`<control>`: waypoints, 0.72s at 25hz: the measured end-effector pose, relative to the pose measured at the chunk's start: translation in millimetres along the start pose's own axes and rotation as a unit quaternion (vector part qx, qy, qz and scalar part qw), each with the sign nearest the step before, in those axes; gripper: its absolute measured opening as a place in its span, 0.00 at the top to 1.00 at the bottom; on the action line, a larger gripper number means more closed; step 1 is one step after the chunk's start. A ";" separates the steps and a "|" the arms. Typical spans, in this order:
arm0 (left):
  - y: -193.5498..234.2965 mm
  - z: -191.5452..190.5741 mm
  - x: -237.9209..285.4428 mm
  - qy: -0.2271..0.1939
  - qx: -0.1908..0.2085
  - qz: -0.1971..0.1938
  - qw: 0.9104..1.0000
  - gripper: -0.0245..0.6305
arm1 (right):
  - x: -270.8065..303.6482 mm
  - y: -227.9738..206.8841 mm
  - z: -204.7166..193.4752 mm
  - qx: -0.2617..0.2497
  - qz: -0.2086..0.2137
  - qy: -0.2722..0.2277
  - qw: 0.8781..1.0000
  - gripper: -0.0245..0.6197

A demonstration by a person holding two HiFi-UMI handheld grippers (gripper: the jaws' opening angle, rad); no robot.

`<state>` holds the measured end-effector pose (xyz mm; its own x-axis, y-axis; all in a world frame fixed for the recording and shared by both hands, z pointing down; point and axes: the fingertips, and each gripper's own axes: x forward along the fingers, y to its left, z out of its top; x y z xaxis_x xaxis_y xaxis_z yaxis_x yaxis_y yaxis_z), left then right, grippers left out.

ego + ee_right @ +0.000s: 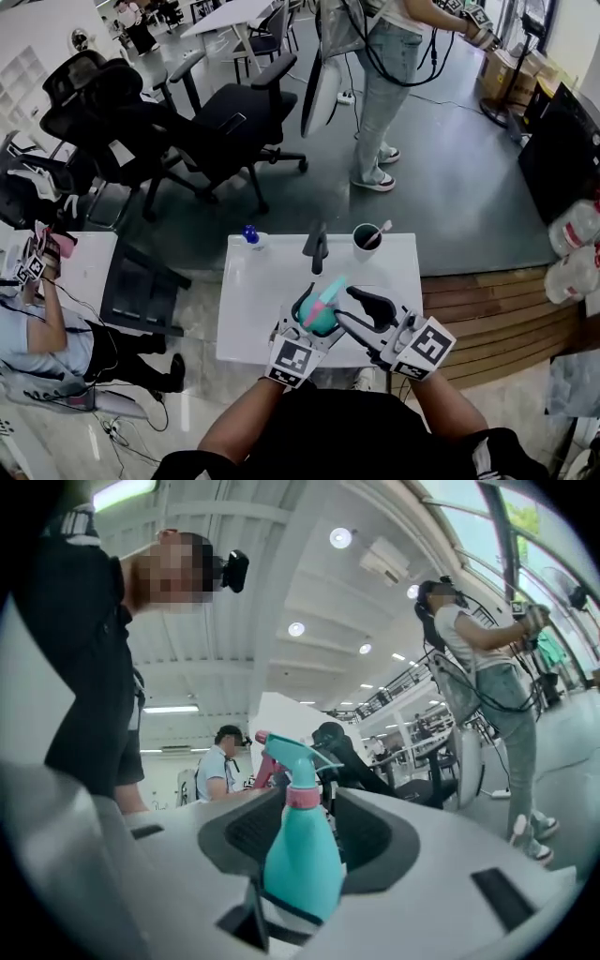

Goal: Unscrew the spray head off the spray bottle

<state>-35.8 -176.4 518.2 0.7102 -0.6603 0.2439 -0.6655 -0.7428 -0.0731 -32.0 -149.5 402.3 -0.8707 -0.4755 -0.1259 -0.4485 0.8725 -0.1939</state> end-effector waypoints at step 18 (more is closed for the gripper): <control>12.0 -7.5 3.2 0.024 0.005 0.046 0.999 0.25 | 19.7 1.6 -4.1 0.005 -0.019 0.034 0.999 0.71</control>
<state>-43.2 -186.7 525.4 0.6346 -0.7196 0.2818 -0.7247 -0.6808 -0.1065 -50.7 -156.9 403.5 -0.8651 -0.4988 -0.0531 -0.4793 0.8531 -0.2062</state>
